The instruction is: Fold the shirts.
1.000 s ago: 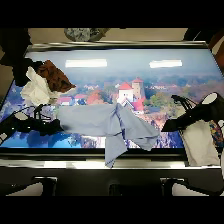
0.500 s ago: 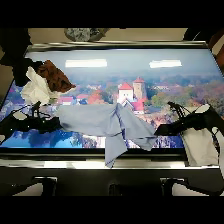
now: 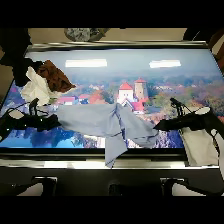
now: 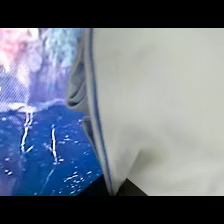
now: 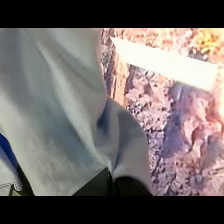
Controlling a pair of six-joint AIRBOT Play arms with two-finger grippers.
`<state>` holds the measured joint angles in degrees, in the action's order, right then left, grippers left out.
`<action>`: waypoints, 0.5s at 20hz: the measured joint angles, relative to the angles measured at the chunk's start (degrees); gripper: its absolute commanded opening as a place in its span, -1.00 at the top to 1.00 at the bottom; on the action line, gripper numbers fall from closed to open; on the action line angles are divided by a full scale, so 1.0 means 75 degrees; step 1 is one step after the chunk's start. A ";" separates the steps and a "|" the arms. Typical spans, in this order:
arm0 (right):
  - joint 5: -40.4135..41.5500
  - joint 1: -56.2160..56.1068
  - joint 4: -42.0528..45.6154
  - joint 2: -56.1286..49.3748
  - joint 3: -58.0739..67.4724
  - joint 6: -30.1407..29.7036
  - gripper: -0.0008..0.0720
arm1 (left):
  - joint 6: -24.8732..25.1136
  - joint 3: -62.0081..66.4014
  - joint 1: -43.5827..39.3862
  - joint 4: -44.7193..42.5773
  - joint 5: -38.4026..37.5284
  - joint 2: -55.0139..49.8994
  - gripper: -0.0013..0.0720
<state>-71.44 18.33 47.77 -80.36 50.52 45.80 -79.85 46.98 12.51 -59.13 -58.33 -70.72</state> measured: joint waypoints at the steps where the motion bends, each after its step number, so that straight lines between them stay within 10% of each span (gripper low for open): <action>1: -0.0032 0.0000 -0.0035 0.0149 0.0181 -0.0111 0.86 | 0.0055 0.0271 0.0000 0.0000 -0.0029 0.0204 0.89; 10: 0.1323 0.0006 0.0979 0.3127 0.5100 -0.0044 0.86 | -0.0525 0.5808 0.0268 -0.0224 0.0664 0.2702 0.89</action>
<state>-61.52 18.37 55.11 -56.90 88.77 45.47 -83.79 90.54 14.52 -60.82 -53.34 -50.46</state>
